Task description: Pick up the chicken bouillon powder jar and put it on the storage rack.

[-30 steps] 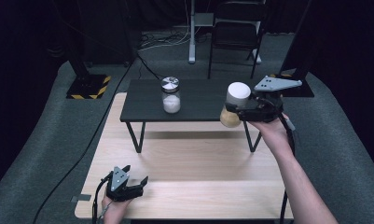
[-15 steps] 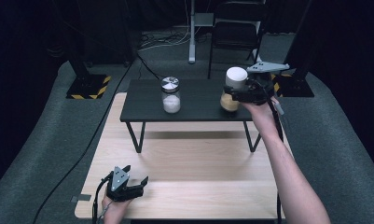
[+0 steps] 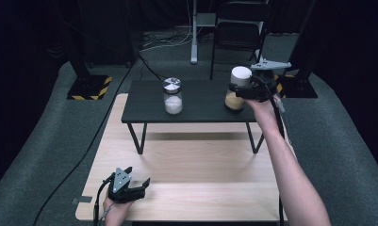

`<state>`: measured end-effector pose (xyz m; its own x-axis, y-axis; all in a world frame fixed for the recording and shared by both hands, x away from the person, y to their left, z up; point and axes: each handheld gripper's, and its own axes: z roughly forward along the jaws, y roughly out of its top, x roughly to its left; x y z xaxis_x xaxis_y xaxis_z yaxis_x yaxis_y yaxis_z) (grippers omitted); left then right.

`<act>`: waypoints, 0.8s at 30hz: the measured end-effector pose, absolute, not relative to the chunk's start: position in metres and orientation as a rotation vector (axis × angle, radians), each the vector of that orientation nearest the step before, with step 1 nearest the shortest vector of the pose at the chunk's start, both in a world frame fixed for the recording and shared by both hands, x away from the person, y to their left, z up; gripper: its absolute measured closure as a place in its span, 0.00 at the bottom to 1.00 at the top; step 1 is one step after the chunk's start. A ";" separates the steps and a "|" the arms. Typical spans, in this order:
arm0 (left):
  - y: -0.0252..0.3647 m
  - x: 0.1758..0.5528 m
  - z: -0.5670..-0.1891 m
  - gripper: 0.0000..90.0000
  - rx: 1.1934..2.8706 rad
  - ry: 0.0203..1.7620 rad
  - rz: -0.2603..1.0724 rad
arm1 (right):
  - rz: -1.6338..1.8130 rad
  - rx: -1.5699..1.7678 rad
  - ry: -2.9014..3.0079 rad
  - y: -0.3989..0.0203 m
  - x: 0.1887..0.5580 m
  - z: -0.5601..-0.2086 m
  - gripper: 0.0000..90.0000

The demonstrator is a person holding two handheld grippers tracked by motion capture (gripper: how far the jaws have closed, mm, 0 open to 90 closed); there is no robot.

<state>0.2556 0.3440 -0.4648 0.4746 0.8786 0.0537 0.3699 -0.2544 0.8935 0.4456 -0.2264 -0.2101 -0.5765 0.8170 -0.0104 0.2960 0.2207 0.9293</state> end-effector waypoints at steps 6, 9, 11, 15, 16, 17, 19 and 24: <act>0.344 0.256 -0.465 0.16 1.833 1.050 0.718 | 1.348 0.933 1.944 -0.231 0.424 -0.210 0.18; 0.343 0.256 -0.465 0.16 1.833 1.052 0.719 | 1.367 0.884 1.935 -0.241 0.413 -0.215 0.16; 0.343 0.256 -0.465 0.16 1.832 1.054 0.719 | 1.382 0.860 1.939 -0.250 0.406 -0.221 0.15; 0.343 0.256 -0.465 0.16 1.831 1.057 0.719 | 1.422 0.818 1.942 -0.271 0.392 -0.238 0.11; 0.343 0.256 -0.465 0.16 1.831 1.058 0.719 | 1.428 0.806 1.937 -0.276 0.388 -0.244 0.10; 0.343 0.256 -0.465 0.16 1.832 1.058 0.720 | 1.427 0.786 1.932 -0.281 0.384 -0.250 0.10; 0.342 0.255 -0.465 0.16 1.831 1.058 0.723 | 1.415 0.759 1.928 -0.289 0.376 -0.263 0.08; 0.342 0.256 -0.464 0.16 1.833 1.059 0.720 | 1.420 0.767 1.970 -0.317 0.365 -0.287 0.07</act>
<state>0.2556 0.3422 -0.4644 0.4692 0.8814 0.0545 0.3748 -0.2547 0.8914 0.3654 -0.3167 -0.2869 -0.6624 0.7384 -0.1267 0.1129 0.2656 0.9574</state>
